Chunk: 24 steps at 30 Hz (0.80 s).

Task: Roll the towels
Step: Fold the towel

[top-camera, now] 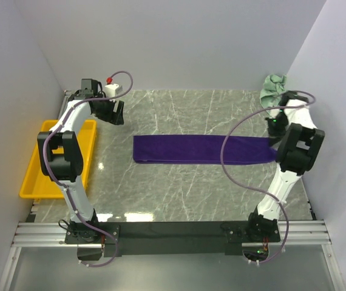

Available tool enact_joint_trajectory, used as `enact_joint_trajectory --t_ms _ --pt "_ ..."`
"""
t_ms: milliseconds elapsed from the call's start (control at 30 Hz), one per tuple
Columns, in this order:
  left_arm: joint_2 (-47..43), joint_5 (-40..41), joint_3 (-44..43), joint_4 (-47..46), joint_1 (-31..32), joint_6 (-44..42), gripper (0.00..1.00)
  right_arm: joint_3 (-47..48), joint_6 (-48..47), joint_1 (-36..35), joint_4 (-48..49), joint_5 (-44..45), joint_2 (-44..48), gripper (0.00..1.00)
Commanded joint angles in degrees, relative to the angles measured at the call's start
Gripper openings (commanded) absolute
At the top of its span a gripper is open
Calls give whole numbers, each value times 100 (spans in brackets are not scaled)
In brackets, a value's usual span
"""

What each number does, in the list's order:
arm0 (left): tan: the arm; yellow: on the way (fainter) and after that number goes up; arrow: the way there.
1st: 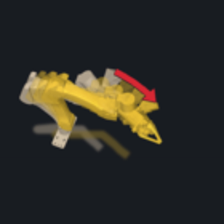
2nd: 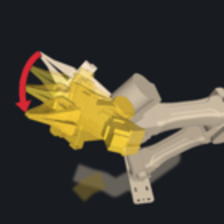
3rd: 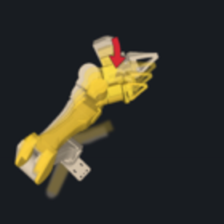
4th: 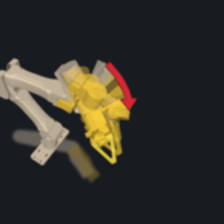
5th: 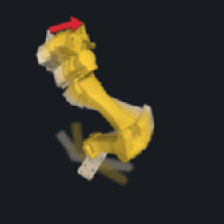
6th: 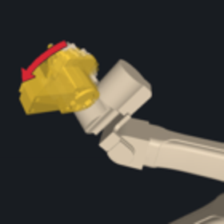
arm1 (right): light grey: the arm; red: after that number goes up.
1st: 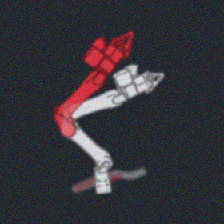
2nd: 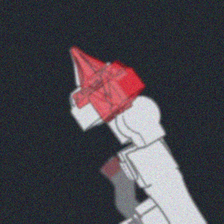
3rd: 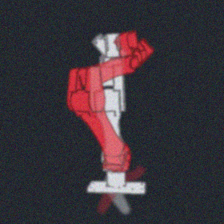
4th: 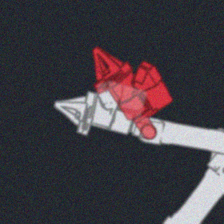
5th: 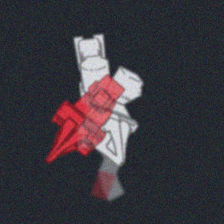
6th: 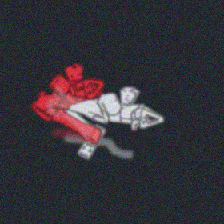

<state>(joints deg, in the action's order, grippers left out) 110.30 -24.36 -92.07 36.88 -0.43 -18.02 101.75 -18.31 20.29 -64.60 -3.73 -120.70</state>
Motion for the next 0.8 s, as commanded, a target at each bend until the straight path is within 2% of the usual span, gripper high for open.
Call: enact_joint_trajectory --t_ms 0,100,167,233,567,767 --pt "-255 -122 -214 100 7 132 80 -261 160 -682 -422 -646 687 0" --pt "-237 -43 -267 91 8 307 82 -560 371 -1192 -308 -935 846 0" --pt "-246 27 -276 56 7 404 88 -613 529 -1422 -264 -1129 838 0" --pt "-281 10 -259 12 16 527 99 -543 617 -1720 -255 -1411 724 0" --pt "-580 -245 31 -146 16 756 99 -376 942 -2644 8 -2141 179 0" --pt "-580 -201 119 -138 7 809 100 -104 1039 -2829 53 -2290 -163 0"
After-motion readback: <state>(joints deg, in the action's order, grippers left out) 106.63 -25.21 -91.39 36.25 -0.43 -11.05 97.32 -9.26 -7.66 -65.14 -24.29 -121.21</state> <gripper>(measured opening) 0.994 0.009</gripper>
